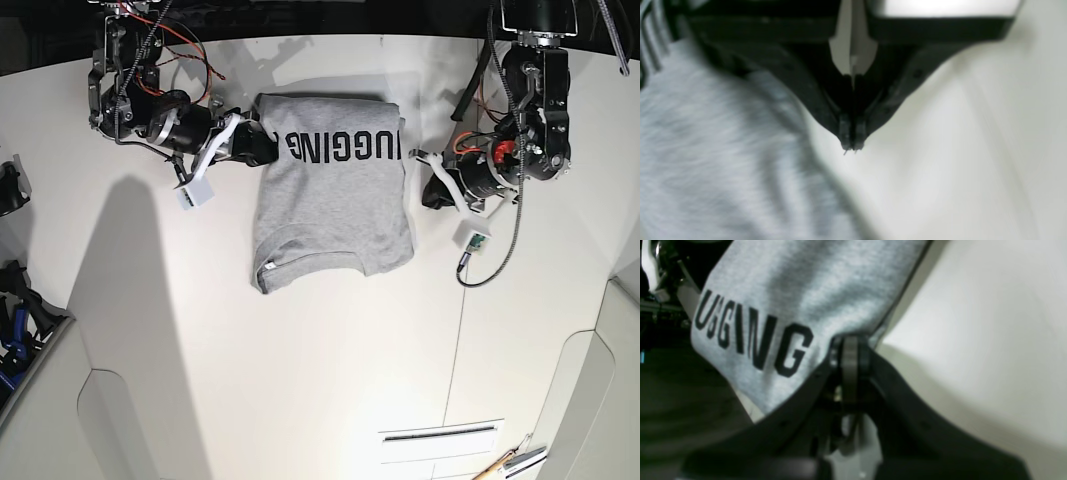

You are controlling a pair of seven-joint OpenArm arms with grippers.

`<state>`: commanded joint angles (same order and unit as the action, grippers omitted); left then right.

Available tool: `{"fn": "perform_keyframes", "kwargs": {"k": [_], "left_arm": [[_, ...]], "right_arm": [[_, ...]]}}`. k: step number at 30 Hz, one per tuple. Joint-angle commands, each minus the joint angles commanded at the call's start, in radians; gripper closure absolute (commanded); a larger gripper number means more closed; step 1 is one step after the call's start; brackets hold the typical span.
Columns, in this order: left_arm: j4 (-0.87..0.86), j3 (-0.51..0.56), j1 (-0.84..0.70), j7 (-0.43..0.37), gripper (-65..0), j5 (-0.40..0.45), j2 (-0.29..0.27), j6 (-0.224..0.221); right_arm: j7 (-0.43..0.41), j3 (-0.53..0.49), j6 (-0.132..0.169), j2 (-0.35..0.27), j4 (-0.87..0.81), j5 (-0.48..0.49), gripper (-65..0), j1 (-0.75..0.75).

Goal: Fold the T-shirt properly
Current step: 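Pull the bundle edges apart with both grippers to square the fold, then release the folded shirt and raise both grippers away from it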

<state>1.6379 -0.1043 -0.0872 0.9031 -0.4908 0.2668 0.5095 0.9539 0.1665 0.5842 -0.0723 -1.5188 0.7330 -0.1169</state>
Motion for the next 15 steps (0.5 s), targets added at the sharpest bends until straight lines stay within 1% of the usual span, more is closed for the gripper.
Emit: {"fn": "perform_keyframes", "kwargs": {"k": [1, 3, 5, 8, 10, 11, 13, 15], "left_arm": [[0.004, -0.027, -0.001, 0.008, 0.0, -0.029, 0.003, 0.001], [0.026, -0.074, -0.011, 0.04, 0.0, -0.097, 0.009, 0.03], [0.07, -0.107, -0.04, 0.07, 0.0, -0.15, 0.014, 0.045], [0.179, -0.121, -0.128, 0.077, 0.0, -0.171, 0.014, 0.063], [0.269, -0.121, -0.204, 0.076, 0.0, -0.186, 0.014, 0.063], [0.317, -0.121, -0.242, 0.075, 0.0, -0.187, 0.013, 0.063], [0.415, -0.121, -0.311, 0.064, 0.0, -0.188, 0.014, 0.063], [0.507, -0.121, -0.365, 0.062, 0.0, -0.223, 0.013, 0.063]], "right_arm": [[0.009, 0.009, 0.0, -0.004, 0.0, 0.0, 0.0, 0.0], [0.026, 0.031, 0.007, -0.02, -0.001, 0.002, 0.0, 0.0], [0.03, 0.058, 0.007, -0.043, -0.003, 0.023, 0.0, -0.006], [0.065, 0.096, 0.007, -0.073, -0.013, 0.073, 0.0, -0.013], [0.094, 0.113, 0.008, -0.087, -0.032, 0.114, 0.0, -0.026], [0.098, 0.119, 0.015, -0.092, -0.049, 0.122, 0.0, -0.039], [0.098, 0.121, 0.015, -0.102, -0.092, 0.124, 0.0, -0.076], [0.098, 0.121, 0.015, -0.105, -0.138, 0.124, 0.0, -0.114]]}}
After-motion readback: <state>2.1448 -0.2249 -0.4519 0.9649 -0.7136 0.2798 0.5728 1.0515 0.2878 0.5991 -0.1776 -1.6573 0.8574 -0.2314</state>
